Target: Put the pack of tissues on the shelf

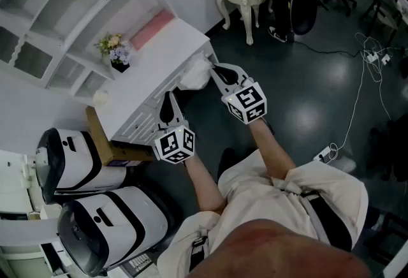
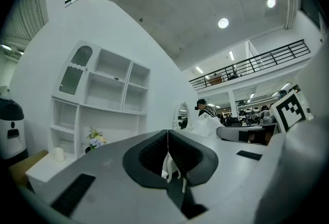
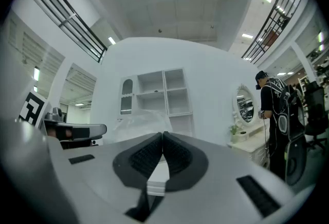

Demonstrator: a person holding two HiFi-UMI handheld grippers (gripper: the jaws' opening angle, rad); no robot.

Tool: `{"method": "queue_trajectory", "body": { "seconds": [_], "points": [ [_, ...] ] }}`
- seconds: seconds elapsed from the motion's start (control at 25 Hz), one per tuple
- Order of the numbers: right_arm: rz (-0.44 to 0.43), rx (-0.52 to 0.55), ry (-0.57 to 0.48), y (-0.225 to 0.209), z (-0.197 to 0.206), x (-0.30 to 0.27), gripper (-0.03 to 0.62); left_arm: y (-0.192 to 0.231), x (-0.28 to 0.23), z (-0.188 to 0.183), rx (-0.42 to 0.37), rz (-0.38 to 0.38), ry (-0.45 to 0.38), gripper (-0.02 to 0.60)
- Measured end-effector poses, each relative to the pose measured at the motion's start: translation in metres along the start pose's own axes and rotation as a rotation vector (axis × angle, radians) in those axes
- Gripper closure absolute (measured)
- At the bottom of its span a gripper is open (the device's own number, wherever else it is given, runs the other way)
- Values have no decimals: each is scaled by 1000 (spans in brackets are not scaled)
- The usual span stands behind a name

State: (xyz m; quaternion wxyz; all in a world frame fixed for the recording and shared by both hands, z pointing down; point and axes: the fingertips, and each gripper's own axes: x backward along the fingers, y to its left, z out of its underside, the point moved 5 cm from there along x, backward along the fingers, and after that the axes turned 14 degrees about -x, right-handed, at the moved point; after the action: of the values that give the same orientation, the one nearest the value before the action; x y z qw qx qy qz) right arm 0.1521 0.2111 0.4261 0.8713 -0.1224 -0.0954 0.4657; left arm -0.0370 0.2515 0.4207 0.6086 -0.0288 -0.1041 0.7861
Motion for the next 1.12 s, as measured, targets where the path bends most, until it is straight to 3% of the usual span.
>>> {"method": "queue_trajectory", "body": {
  "seconds": [0.56, 1.12],
  "points": [
    [-29, -163, -24, -11, 7, -38, 525, 25, -11, 14, -19, -31, 31, 571],
    [-58, -163, -109, -50, -47, -119, 523, 70, -105, -19, -49, -22, -89, 571]
  ]
}}
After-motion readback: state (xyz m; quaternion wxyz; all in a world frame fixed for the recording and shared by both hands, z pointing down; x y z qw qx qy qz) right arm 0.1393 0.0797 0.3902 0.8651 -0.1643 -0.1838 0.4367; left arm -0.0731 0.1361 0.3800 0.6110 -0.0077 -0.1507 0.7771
